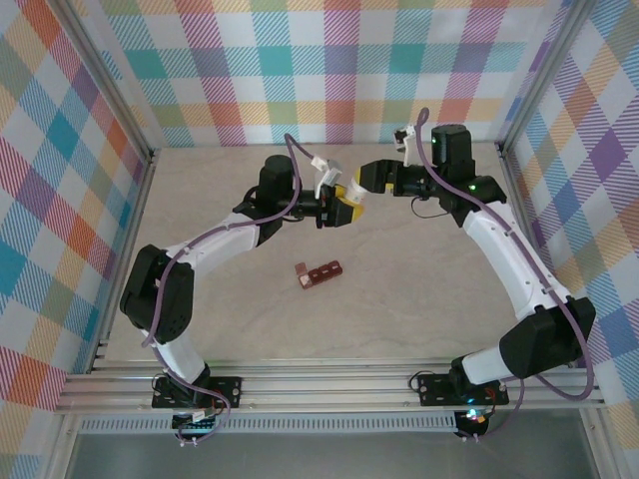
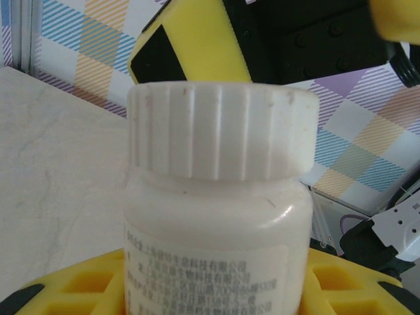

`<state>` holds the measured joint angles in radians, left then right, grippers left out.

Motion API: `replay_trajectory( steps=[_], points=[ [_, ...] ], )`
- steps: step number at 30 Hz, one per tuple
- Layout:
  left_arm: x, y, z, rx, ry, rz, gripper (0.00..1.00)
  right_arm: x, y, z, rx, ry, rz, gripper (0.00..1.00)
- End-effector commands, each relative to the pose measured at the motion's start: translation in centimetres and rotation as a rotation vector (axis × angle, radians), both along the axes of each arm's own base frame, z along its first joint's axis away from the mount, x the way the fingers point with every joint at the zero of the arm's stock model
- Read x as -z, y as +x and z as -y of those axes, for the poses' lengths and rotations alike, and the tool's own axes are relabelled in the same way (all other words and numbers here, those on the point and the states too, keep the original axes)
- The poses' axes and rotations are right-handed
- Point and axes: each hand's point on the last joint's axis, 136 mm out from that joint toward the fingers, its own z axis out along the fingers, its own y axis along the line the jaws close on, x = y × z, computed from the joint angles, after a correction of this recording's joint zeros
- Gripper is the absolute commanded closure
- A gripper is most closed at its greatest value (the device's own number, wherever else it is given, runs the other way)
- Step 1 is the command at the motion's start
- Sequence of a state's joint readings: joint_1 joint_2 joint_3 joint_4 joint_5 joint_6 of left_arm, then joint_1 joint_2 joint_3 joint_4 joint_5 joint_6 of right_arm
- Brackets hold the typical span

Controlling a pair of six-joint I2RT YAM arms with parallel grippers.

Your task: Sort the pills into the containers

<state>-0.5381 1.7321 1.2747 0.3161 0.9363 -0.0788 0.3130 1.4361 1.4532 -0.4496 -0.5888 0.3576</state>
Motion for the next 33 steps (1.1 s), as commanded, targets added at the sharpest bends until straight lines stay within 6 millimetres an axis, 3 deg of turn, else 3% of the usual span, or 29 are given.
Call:
replay_trajectory(
  steps=[1,19,33],
  points=[
    [-1.5,0.4,-0.2,0.020,-0.028,0.047,1.00,-1.7,-0.3,-0.5,-0.053,0.041,0.038,0.27],
    [-2.0,0.5,-0.1,0.027,-0.030,0.052,1.00,0.3,-0.2,-0.8,-0.059,0.044,-0.013,0.27],
    [-2.1,0.6,-0.1,0.029,-0.031,0.054,1.00,1.1,-0.2,-1.1,-0.076,0.050,-0.042,0.50]
  ],
)
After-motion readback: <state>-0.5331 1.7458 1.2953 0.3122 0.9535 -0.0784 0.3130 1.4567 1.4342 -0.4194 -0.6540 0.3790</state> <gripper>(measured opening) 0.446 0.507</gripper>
